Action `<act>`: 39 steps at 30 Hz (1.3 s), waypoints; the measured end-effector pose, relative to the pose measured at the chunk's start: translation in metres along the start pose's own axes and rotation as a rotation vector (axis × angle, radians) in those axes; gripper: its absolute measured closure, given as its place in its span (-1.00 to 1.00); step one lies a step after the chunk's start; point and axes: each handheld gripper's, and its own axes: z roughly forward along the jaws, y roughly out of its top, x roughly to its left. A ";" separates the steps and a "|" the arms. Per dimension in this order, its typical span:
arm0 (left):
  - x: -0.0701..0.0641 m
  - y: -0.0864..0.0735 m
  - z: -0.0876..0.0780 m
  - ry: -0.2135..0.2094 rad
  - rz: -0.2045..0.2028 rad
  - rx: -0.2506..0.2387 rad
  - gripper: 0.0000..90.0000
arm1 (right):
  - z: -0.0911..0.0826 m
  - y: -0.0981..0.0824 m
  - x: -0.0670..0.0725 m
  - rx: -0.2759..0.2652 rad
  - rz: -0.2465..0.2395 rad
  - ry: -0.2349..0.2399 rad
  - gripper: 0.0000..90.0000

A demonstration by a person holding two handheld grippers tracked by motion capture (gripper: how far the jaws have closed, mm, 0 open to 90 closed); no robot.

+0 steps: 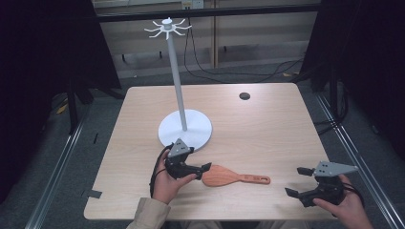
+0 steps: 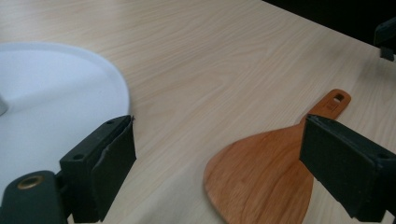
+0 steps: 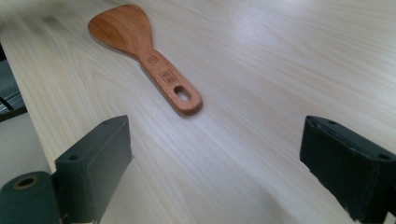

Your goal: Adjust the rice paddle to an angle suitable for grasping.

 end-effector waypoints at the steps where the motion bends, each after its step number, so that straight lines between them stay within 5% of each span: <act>1: -0.004 0.005 0.008 -0.022 0.017 0.003 -0.76 | -0.002 -0.002 -0.001 0.002 0.010 -0.001 -0.82; 18: -0.029 0.017 0.054 -0.170 0.081 0.082 -0.72 | -0.009 -0.019 0.001 0.032 0.038 -0.013 -0.83; 29: -0.048 0.013 0.083 -0.266 0.178 0.180 -0.46 | -0.007 -0.019 0.000 0.034 0.046 -0.006 -0.82; 39: -0.057 0.006 0.099 -0.322 0.212 0.253 -0.10 | -0.005 -0.019 0.000 0.033 0.052 0.003 -0.81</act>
